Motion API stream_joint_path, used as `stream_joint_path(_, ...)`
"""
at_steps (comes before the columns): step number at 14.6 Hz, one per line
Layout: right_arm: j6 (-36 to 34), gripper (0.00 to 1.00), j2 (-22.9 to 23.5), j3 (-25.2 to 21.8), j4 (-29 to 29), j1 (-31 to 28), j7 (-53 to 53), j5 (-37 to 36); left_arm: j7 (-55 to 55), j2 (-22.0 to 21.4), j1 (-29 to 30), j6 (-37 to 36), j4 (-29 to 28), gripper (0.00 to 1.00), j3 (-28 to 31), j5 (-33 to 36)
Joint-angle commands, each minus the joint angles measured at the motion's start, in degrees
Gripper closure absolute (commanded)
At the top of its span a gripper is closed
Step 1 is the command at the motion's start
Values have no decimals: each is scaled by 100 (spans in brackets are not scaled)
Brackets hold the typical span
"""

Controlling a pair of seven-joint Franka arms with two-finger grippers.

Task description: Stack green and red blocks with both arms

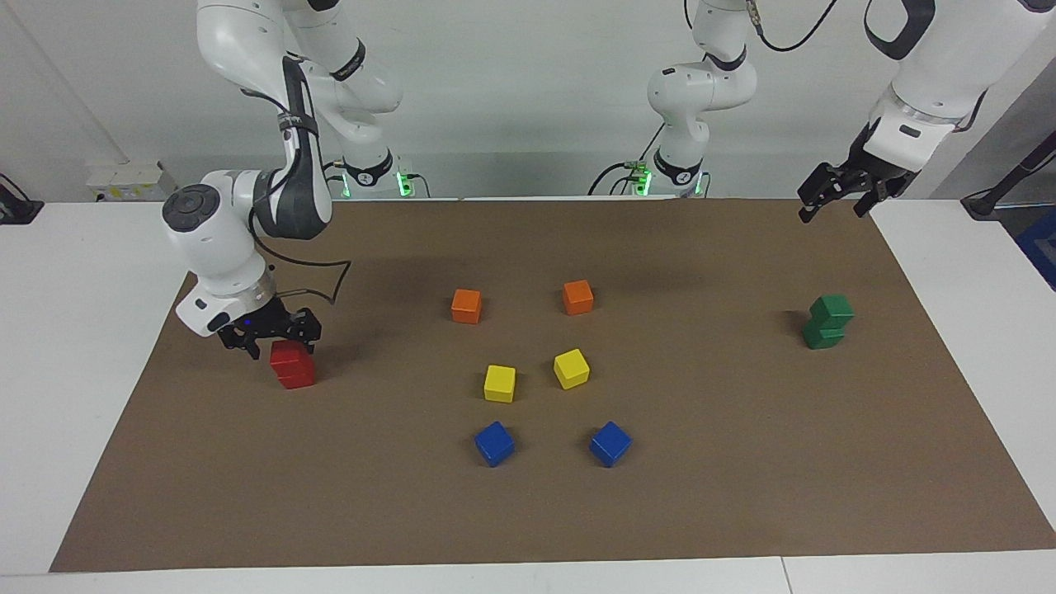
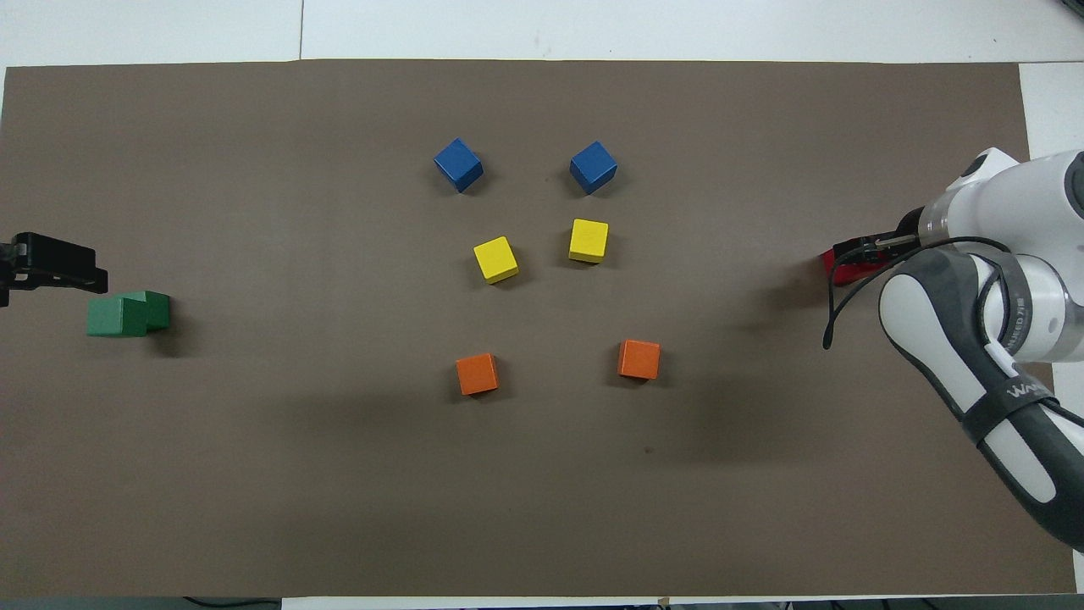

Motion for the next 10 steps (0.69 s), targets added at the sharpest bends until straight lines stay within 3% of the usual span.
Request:
stream_joint_path(1, -276, 0, -59, 60, 112, -52, -83, 100, -10, -73, -161, -99, 14, 0, 125, -9)
stream_joint_path(10, -2394, 0, -1034, 95, 1009, 142, 85, 109, -10, -82, -161, 42, 23, 0, 133, -27)
